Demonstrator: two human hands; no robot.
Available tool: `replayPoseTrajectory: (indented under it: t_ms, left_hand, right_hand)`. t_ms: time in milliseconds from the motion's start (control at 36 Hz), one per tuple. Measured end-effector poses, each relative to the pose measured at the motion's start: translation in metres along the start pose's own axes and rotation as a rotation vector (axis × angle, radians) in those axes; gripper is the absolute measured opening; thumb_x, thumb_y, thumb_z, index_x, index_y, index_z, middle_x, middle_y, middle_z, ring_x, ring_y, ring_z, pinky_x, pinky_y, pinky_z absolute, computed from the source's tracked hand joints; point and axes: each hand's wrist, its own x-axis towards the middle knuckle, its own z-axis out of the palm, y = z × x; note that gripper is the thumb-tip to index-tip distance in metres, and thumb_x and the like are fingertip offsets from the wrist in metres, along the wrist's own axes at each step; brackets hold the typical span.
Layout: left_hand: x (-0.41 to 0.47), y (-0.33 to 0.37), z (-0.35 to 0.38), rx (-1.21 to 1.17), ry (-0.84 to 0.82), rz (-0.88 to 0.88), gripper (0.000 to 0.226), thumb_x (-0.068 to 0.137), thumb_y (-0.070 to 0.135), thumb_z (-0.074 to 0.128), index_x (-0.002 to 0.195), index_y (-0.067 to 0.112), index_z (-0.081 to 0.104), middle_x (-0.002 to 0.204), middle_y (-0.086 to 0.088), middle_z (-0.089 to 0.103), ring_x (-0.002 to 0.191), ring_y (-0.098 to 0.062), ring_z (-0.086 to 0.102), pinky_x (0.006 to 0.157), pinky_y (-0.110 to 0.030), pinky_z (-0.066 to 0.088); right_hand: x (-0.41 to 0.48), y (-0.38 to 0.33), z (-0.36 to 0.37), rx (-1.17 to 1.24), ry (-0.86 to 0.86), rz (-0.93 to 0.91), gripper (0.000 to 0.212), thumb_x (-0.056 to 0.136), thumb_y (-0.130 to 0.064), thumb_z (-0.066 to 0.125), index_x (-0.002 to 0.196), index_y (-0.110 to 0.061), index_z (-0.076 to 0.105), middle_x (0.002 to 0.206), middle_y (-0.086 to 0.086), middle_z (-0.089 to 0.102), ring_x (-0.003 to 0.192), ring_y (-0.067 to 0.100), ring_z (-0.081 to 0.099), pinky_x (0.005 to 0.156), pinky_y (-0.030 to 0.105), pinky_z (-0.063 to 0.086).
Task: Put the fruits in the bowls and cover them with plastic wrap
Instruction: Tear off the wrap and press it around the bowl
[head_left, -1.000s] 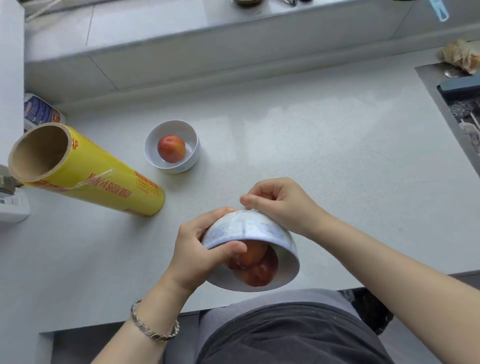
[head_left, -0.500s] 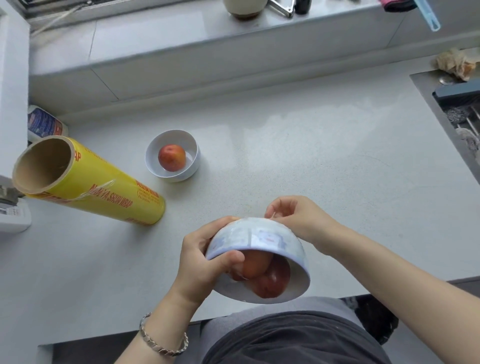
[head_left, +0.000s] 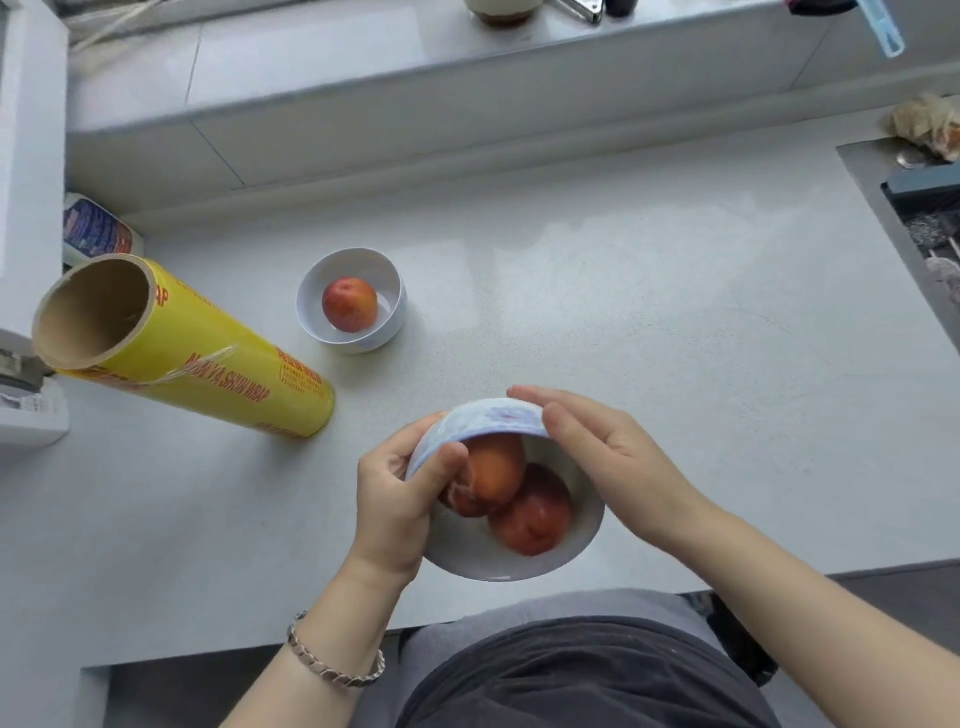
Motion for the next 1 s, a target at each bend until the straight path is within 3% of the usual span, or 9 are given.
replayPoseTrajectory:
  t_ms: [111, 222, 306, 444, 556, 639, 722, 806, 1000]
  left_hand:
    - [0.002, 0.002, -0.002, 0.026, -0.053, -0.023, 0.059, 0.049, 0.068, 0.076, 0.079, 0.018, 0.074, 0.079, -0.01, 0.064, 0.076, -0.018, 0.058, 0.069, -0.025, 0.048]
    - [0.005, 0.001, -0.002, 0.053, -0.066, -0.038, 0.063, 0.046, 0.069, 0.077, 0.081, 0.018, 0.075, 0.078, -0.002, 0.069, 0.075, -0.014, 0.061, 0.068, -0.022, 0.049]
    - [0.006, 0.001, -0.003, 0.061, -0.058, -0.042, 0.067, 0.045, 0.069, 0.077, 0.086, 0.016, 0.072, 0.079, 0.004, 0.072, 0.076, -0.008, 0.064, 0.067, -0.018, 0.049]
    - [0.007, -0.005, -0.004, 0.099, -0.042, -0.1, 0.04, 0.05, 0.046, 0.072, 0.082, 0.022, 0.073, 0.078, 0.005, 0.073, 0.075, -0.007, 0.065, 0.068, -0.019, 0.05]
    - [0.007, -0.01, 0.001, 0.046, -0.035, -0.161, 0.033, 0.051, 0.047, 0.071, 0.071, 0.021, 0.075, 0.072, 0.005, 0.071, 0.07, -0.007, 0.062, 0.064, -0.019, 0.048]
    - [0.017, -0.014, 0.003, 0.038, 0.082, -0.264, 0.063, 0.044, 0.063, 0.075, 0.066, 0.006, 0.058, 0.067, -0.009, 0.052, 0.066, -0.019, 0.047, 0.063, -0.029, 0.038]
    - [0.031, -0.005, 0.009, -0.064, 0.146, -0.493, 0.086, 0.042, 0.07, 0.077, 0.085, -0.003, 0.065, 0.085, -0.02, 0.068, 0.079, -0.033, 0.065, 0.077, -0.044, 0.05]
    - [0.045, -0.001, 0.019, -0.102, 0.122, -0.608, 0.071, 0.049, 0.063, 0.068, 0.093, 0.008, 0.072, 0.091, -0.014, 0.074, 0.09, -0.028, 0.07, 0.089, -0.042, 0.053]
    - [0.079, 0.0, 0.029, 0.022, 0.004, -0.664, 0.059, 0.086, 0.063, 0.042, 0.118, 0.015, 0.056, 0.114, -0.01, 0.065, 0.102, -0.024, 0.064, 0.091, -0.038, 0.05]
  right_hand:
    - [0.012, -0.004, -0.011, -0.133, -0.114, 0.082, 0.061, 0.083, -0.068, 0.025, 0.111, -0.033, 0.066, 0.116, -0.018, 0.064, 0.112, -0.004, 0.055, 0.103, 0.025, 0.038]
    - [0.014, -0.018, -0.002, -0.109, -0.16, -0.09, 0.04, 0.083, -0.055, 0.039, 0.11, -0.035, 0.061, 0.117, -0.019, 0.062, 0.115, -0.007, 0.051, 0.102, 0.014, 0.036]
    - [0.017, -0.017, 0.006, -0.235, -0.237, -0.16, 0.046, 0.081, -0.052, 0.04, 0.114, -0.029, 0.062, 0.12, -0.02, 0.059, 0.116, -0.01, 0.049, 0.101, 0.011, 0.034]
    - [0.026, -0.01, 0.002, -0.275, -0.286, -0.039, 0.046, 0.082, -0.049, 0.037, 0.116, -0.028, 0.06, 0.111, -0.027, 0.057, 0.105, -0.016, 0.049, 0.093, 0.003, 0.033]
    - [0.028, 0.009, -0.009, -0.201, -0.289, 0.094, 0.034, 0.086, -0.052, 0.043, 0.102, -0.028, 0.062, 0.108, -0.012, 0.062, 0.099, -0.008, 0.056, 0.091, 0.016, 0.041]
    - [0.018, 0.024, -0.023, -0.012, -0.267, 0.159, 0.043, 0.082, -0.056, 0.047, 0.113, -0.03, 0.062, 0.115, -0.007, 0.064, 0.107, 0.005, 0.061, 0.092, 0.025, 0.048]
    - [0.011, 0.03, -0.03, 0.086, -0.196, 0.186, 0.032, 0.091, -0.049, 0.043, 0.112, -0.034, 0.061, 0.101, -0.015, 0.069, 0.096, 0.005, 0.066, 0.076, 0.022, 0.053]
    - [0.017, 0.035, -0.032, 0.039, -0.068, 0.18, 0.028, 0.095, -0.035, 0.037, 0.093, -0.029, 0.064, 0.077, -0.013, 0.066, 0.074, 0.001, 0.065, 0.064, 0.016, 0.051]
    - [0.027, 0.053, -0.04, 0.194, 0.29, 0.263, 0.036, 0.099, -0.031, 0.033, 0.087, -0.014, 0.063, 0.083, 0.008, 0.069, 0.071, 0.017, 0.066, 0.061, 0.028, 0.055]
